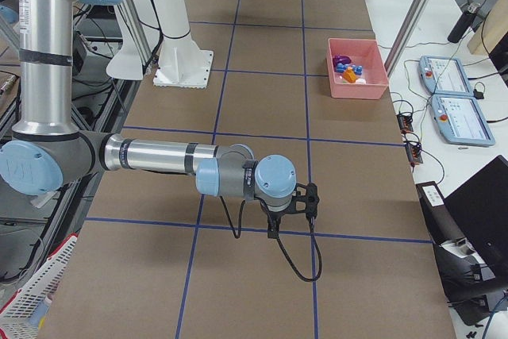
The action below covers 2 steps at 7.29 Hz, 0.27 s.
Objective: Put all blocks into box
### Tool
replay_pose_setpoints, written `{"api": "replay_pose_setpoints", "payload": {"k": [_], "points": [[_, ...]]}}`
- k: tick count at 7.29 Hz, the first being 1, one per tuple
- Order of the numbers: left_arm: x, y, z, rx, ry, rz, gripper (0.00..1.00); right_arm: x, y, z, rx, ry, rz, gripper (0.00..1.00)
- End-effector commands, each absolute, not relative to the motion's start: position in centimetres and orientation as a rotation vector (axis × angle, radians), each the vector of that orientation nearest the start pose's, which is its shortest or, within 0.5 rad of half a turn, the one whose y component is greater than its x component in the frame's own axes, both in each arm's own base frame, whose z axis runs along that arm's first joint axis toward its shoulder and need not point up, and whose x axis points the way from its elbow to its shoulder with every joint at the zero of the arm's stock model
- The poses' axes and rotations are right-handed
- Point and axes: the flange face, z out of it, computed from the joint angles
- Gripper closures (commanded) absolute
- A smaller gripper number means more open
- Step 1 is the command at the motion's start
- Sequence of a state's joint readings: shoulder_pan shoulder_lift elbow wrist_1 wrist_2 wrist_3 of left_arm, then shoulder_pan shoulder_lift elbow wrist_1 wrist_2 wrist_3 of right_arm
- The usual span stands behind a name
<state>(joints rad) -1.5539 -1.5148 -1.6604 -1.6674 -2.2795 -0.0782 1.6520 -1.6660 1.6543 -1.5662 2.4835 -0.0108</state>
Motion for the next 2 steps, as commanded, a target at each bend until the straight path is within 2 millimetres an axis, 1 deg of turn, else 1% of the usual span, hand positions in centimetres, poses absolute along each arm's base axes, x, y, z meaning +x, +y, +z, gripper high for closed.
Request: {"api": "replay_pose_setpoints", "payload": {"k": [1,2], "points": [[-6.13,-47.82,63.57,0.092,0.711,-0.014,0.00,9.09,-44.43,65.35,0.032,-0.912,0.070,0.00],[-6.05,-47.83,63.57,0.091,0.711,-0.013,0.00,9.09,-44.44,65.28,0.033,-0.912,0.070,0.00]]}}
